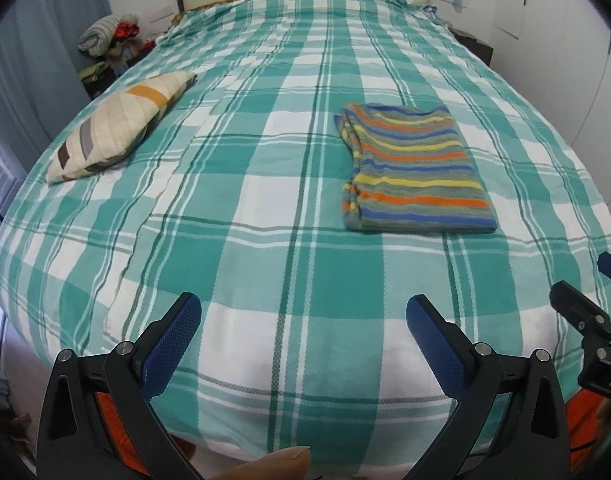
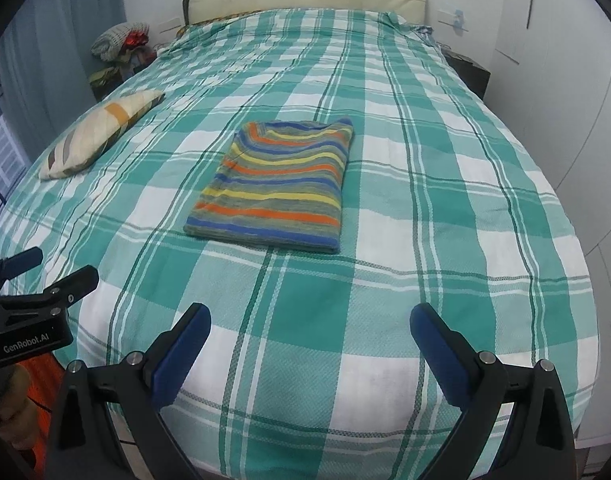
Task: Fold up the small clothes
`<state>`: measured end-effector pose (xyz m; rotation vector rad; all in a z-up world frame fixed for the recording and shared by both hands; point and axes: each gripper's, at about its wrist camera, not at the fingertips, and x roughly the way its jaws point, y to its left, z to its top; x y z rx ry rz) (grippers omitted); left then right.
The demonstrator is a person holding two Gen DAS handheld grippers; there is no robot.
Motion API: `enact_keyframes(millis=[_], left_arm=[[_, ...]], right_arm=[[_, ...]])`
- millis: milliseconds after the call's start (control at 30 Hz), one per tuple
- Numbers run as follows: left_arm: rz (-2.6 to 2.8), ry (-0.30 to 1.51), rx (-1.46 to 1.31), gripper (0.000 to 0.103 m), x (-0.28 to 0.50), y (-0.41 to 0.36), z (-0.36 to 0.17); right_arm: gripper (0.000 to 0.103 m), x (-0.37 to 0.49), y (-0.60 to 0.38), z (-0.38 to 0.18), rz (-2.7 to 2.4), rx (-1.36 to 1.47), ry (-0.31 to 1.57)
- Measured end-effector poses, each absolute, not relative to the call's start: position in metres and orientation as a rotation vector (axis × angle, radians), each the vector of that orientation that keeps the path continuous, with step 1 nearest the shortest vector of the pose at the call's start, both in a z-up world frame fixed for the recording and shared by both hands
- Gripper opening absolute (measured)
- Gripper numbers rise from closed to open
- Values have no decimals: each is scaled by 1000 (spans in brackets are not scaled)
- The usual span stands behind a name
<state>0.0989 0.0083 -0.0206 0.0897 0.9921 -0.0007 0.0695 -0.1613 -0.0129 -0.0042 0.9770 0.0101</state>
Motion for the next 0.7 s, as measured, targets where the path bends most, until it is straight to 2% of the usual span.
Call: enact_keyframes(millis=[700], left_arm=[[14, 958, 99, 102, 95, 9, 4]], right_arm=[[99, 65, -151, 8, -6, -32, 984]])
